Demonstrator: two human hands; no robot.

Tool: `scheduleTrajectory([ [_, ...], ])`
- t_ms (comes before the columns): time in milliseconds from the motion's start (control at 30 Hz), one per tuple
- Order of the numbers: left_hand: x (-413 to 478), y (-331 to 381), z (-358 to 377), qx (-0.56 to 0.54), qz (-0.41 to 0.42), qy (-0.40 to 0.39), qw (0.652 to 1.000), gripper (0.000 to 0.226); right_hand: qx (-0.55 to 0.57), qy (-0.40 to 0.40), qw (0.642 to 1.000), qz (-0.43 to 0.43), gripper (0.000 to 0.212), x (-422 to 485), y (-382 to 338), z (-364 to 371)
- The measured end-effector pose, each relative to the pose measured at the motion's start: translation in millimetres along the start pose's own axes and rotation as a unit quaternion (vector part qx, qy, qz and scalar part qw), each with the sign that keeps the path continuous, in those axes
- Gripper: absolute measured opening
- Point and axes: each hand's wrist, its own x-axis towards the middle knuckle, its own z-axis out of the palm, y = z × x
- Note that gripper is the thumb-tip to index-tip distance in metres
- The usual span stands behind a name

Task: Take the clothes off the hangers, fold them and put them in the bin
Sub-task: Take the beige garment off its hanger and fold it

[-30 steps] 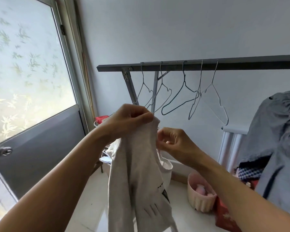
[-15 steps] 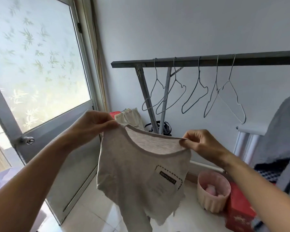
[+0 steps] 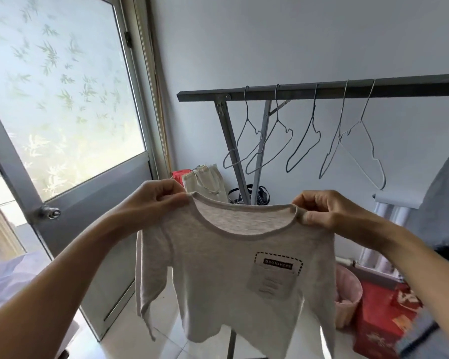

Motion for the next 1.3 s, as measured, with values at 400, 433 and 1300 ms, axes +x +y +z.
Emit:
scheduleTrajectory([
  [400,10,4,56,-0.061,-0.088,0.230,0.967,0.024,0.081,0.305,0.948,0.027,0.021,17,1,40],
  [433,9,8,64,-0.062,-0.086,0.245,0.964,0.024,0.079,0.319,0.944,0.029,0.021,18,-2,45],
  [1300,-10,67,134,-0.324,-0.028,0.080,0.942,0.049,0.106,0.233,0.966,-0.030,0.026,21,-21,82],
])
